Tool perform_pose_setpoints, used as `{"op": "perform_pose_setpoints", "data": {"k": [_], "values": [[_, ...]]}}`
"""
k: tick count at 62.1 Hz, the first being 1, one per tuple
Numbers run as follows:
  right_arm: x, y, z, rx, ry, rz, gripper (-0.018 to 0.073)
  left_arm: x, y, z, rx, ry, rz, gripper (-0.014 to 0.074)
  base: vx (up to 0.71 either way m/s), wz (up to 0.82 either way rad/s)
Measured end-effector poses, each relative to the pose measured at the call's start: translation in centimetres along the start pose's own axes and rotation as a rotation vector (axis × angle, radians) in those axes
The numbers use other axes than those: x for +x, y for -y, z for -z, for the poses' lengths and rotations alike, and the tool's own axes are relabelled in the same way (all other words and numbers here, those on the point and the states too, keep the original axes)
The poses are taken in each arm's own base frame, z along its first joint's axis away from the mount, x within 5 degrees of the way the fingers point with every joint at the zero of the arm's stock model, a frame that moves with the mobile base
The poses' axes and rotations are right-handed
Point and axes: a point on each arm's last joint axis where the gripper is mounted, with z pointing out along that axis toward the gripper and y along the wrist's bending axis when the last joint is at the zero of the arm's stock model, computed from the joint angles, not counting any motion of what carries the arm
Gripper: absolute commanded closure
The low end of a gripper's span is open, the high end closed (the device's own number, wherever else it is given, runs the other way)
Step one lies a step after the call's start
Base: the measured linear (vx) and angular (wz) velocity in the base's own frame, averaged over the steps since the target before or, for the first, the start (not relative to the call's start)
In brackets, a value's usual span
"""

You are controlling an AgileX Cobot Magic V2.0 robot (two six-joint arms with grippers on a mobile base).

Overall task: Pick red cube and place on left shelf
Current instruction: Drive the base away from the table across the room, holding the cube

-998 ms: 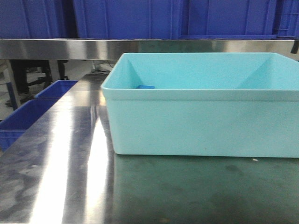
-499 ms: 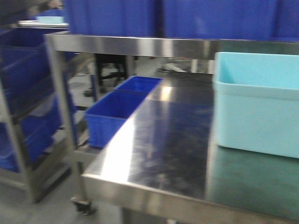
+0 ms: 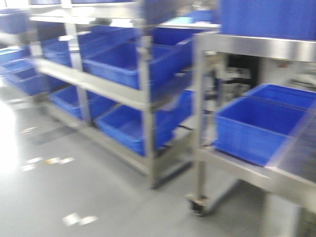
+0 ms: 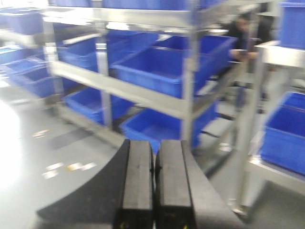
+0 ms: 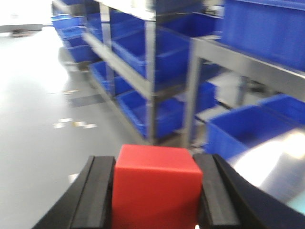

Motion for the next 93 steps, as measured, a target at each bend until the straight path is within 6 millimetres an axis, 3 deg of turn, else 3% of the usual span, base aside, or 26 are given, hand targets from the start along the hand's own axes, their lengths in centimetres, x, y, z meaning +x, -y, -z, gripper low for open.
{"op": "perform_pose_setpoints", "data": {"k": [49,93], "values": [[0.01,0.00,-0.01,0.000,0.000,0.000,0.0421,0.00,0.00,0.00,0.000,0.000,0.000,0.0495,0.01,0.87],[0.01,0.00,-0.01,0.000,0.000,0.000,0.0421,0.00,0.00,0.00,0.000,0.000,0.000,0.0495,0.36,0.09]]}}
